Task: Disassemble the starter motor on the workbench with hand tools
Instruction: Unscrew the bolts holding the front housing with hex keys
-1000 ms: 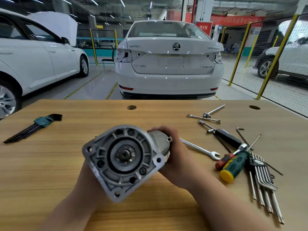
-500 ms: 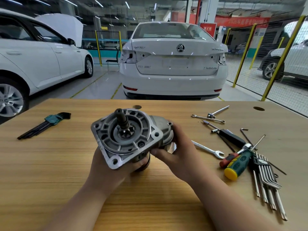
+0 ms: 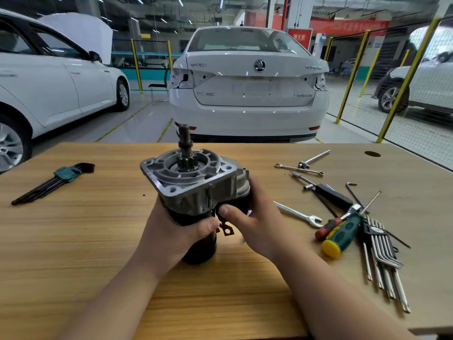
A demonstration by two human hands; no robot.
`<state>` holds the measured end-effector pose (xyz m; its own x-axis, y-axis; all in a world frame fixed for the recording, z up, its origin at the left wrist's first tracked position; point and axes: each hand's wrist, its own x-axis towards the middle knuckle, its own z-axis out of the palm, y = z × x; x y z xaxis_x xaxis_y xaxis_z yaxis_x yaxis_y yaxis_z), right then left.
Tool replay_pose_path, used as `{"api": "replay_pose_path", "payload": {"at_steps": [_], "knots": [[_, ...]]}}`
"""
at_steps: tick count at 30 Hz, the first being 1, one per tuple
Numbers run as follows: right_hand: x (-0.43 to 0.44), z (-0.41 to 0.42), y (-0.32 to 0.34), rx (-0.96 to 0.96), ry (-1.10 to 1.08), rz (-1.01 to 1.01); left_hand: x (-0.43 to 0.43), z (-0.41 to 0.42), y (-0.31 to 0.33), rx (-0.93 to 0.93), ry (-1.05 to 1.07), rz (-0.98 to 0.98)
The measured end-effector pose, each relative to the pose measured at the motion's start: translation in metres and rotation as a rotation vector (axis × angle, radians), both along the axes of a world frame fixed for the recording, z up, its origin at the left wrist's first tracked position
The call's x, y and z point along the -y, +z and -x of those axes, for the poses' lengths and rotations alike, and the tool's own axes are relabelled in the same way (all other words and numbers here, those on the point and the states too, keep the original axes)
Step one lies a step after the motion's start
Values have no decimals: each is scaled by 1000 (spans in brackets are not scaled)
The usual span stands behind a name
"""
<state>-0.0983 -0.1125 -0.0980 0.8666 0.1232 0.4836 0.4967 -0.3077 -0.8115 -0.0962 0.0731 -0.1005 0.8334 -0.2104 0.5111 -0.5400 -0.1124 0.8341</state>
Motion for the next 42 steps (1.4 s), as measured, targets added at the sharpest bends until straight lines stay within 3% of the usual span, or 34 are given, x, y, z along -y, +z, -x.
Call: {"api": "replay_pose_path", "payload": {"at_steps": [6, 11, 16, 20, 22, 25, 29, 34, 39, 42], "knots": [[15, 3, 9, -15, 26, 171, -2, -1, -5, 30, 92, -5], [48, -1, 15, -147, -359, 313, -12, -9, -9, 65, 282, -27], [64, 0, 17, -294, -490, 366, -15, -11, -12, 33, 303, 20], [107, -24, 33, -306, -835, 746, -12, -10, -7, 67, 283, -36], [133, -31, 40, -415, -930, 906, -9, -9, -3, 55, 274, -36], [158, -35, 43, -594, -930, 1081, -7, -9, -3, 28, 245, -14], [157, -38, 39, -659, -880, 1246, -3, -15, -5, -13, 219, -20], [136, -49, 32, -760, -834, 1232, 5, -19, -6, -37, 231, -87], [134, -52, 27, -672, -793, 1197, 7, -17, -4, -12, 225, -111], [136, -49, 25, -573, -720, 949, 7, -15, -6, 0, 216, -118]]}}
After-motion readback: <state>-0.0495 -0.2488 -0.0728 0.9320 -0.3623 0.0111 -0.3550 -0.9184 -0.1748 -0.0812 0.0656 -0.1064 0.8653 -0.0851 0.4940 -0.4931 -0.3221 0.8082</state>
